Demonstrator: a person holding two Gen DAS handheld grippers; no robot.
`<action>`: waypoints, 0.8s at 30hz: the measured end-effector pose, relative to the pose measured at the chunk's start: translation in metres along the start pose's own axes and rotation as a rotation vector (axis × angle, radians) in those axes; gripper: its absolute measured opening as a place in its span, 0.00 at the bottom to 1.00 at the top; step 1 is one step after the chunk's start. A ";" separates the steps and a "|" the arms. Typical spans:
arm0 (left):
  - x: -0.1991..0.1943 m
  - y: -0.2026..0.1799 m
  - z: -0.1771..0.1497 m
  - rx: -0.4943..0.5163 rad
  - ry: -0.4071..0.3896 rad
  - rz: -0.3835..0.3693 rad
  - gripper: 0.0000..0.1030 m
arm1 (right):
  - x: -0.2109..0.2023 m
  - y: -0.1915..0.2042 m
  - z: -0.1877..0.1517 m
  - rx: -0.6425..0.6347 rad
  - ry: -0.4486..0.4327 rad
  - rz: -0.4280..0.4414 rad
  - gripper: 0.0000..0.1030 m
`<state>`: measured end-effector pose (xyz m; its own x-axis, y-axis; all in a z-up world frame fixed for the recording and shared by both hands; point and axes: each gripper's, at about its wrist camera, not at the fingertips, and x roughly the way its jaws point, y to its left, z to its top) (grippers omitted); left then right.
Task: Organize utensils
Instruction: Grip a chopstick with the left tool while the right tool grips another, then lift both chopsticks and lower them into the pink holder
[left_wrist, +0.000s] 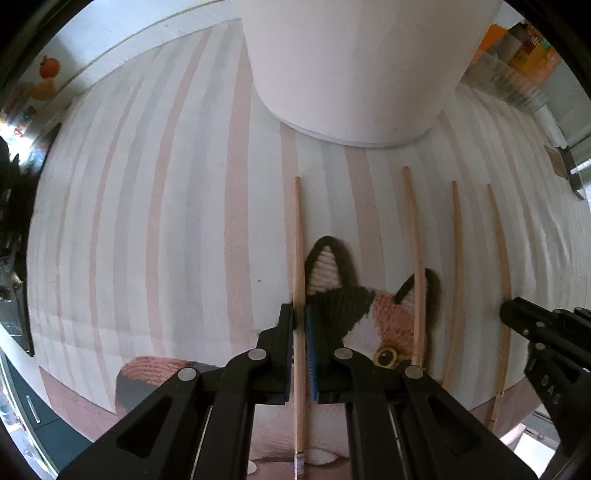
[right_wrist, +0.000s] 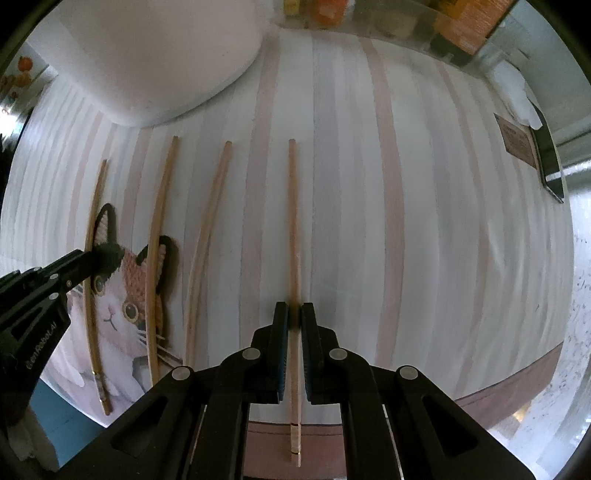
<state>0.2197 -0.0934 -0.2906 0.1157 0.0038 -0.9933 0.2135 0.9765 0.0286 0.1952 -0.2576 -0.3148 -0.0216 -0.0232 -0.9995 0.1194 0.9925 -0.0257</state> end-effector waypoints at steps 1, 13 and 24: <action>-0.003 0.002 -0.002 -0.002 -0.008 0.005 0.04 | -0.002 0.000 -0.003 0.012 -0.008 0.005 0.07; -0.094 0.033 -0.002 -0.059 -0.230 0.051 0.04 | -0.079 0.009 -0.017 0.050 -0.228 0.032 0.07; -0.215 0.051 0.020 -0.130 -0.515 0.005 0.04 | -0.201 -0.024 0.000 0.100 -0.530 0.118 0.07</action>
<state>0.2246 -0.0491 -0.0730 0.5848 -0.0657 -0.8085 0.0935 0.9955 -0.0132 0.1964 -0.2769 -0.1136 0.4970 0.0051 -0.8678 0.1847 0.9765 0.1115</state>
